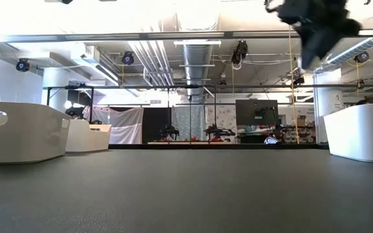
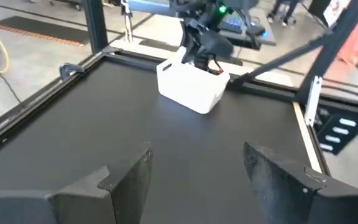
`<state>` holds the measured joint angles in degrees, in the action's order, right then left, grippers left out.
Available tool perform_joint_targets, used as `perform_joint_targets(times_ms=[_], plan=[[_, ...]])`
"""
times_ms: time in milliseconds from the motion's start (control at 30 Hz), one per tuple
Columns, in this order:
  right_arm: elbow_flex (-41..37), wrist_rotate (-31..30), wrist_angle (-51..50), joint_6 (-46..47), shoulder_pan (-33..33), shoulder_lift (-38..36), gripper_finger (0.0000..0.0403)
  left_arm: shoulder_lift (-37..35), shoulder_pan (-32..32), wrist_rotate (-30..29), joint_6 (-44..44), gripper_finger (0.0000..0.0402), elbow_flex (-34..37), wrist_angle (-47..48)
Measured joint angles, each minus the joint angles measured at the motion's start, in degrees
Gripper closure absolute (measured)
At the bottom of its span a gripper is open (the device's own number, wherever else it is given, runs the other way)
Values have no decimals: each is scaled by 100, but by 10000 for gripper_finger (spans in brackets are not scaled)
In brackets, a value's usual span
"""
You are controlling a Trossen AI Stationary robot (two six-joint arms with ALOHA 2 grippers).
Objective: Sort produce into baskets
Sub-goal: Put the white garlic into the bottom white bin
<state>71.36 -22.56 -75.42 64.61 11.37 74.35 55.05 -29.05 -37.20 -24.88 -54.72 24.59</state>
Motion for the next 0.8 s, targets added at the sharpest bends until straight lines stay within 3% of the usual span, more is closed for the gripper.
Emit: perform_joint_targets(times_ms=[167, 433, 667, 800], plan=[[-1041, 48, 36, 895, -3, -725, 312, -300, -72, 97, -6, 167, 9, 476], [-2540, 875, 284, 2001, -4, -1167, 310, -529, -77, 85, -2, 167, 11, 929], [-2984, 921, 287, 2459, -271, -959, 306, -801, -69, -95, -142, 167, 13, 997], [-2965, 965, 299, 2229, -645, -875, 268, -1057, -74, 105, 46, 167, 15, 1003]])
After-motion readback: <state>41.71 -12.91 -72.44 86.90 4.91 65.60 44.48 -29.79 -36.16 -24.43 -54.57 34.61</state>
